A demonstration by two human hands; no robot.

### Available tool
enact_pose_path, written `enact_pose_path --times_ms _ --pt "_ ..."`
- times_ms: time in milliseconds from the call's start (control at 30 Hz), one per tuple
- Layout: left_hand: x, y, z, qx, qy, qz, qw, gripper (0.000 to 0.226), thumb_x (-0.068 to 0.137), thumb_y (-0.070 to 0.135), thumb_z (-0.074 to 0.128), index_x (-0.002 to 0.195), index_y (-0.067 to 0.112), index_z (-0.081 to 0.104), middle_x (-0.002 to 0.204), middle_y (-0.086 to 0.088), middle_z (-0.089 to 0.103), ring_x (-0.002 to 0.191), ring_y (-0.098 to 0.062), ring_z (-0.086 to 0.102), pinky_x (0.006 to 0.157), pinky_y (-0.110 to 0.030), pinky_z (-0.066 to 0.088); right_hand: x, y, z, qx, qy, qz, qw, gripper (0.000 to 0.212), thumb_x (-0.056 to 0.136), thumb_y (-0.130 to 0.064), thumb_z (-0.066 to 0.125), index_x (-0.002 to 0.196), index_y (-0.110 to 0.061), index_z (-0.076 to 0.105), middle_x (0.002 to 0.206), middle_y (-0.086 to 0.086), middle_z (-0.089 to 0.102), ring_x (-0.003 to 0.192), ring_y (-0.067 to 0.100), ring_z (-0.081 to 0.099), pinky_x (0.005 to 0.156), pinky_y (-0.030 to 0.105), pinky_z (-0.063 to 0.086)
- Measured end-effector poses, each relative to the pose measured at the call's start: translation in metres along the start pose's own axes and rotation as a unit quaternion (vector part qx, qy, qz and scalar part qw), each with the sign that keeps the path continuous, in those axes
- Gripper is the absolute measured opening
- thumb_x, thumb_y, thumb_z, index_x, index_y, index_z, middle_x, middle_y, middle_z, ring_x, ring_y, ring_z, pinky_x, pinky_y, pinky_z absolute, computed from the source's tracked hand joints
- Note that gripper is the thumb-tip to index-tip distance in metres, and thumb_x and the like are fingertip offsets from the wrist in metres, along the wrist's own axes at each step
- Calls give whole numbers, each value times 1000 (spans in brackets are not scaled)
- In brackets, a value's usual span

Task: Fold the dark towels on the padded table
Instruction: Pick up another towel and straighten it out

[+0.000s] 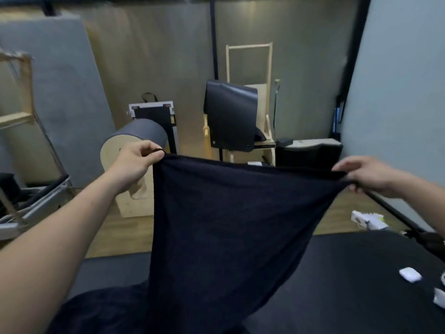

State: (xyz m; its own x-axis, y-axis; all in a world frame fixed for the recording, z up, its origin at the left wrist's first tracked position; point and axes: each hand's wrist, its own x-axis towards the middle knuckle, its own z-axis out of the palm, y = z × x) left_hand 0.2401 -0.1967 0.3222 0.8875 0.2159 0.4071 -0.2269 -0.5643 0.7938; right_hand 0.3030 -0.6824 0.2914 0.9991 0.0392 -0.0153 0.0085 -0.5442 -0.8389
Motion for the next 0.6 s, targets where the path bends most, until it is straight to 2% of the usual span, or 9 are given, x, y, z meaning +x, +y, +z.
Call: enact_pose_path --times_ms 67,133,200,267,367,433,500,567,600 --pt "23 27 -8 -51 37 18 998 19 98 15 59 80 19 63 75 2 60 68 -9 51 60 -24 41 8 -50 -34 142 90 -56 984 36 92 15 45 96 -15 63 88 6 67 35 5 47 35 16 40" --pt "41 51 -7 -108 75 12 991 23 102 21 52 79 21 56 70 4 52 57 -4 48 51 -27 36 4 -84 -50 200 52 -42 978 37 96 10 41 101 -20 62 74 3 66 39 6 52 39 18 47" --pt "51 60 -4 -96 75 -3 993 25 104 24 47 79 19 51 66 3 46 50 -5 44 46 -26 30 -6 -97 -58 133 -45 25 990 37 98 9 38 99 -17 63 59 0 63 42 7 55 39 16 47" --pt "60 61 -9 -70 79 5 994 23 101 24 51 79 18 54 71 -1 53 65 -16 50 53 -33 39 -9 -102 -66 17 -87 57 994 32 96 11 40 96 -11 63 55 -1 57 39 5 46 35 15 38" --pt "75 83 -25 -81 138 39 986 19 97 26 57 79 21 60 79 0 62 78 -19 56 70 -39 49 -8 -118 -86 -4 -37 30 999 33 93 13 42 95 -11 65 54 -1 51 38 5 34 34 13 29" --pt "78 112 -32 -161 139 73 974 20 97 20 60 78 21 60 75 3 61 71 -14 55 65 -30 46 -4 -126 -99 7 1 31 999 33 92 12 44 93 -13 65 55 -1 51 41 6 36 35 14 31" --pt "69 132 -31 -188 77 88 975 16 93 19 66 77 20 63 72 4 62 65 -14 54 60 -26 43 0 -121 -103 -113 50 68 990 25 91 8 50 93 -10 67 58 3 55 48 12 48 41 17 39" --pt "48 136 -17 -146 -3 93 985 15 86 19 74 75 20 64 71 1 62 63 -14 55 57 -25 42 5 -106 -91 -342 112 92 929 16 85 -5 66 100 -7 70 74 8 67 66 22 63 56 27 54" --pt "34 133 -2 -123 -33 94 987 16 84 18 77 74 20 64 70 0 61 62 -13 54 56 -24 43 4 -98 -76 -426 143 74 890 27 80 -12 74 106 -10 70 90 9 70 80 26 66 70 32 58"
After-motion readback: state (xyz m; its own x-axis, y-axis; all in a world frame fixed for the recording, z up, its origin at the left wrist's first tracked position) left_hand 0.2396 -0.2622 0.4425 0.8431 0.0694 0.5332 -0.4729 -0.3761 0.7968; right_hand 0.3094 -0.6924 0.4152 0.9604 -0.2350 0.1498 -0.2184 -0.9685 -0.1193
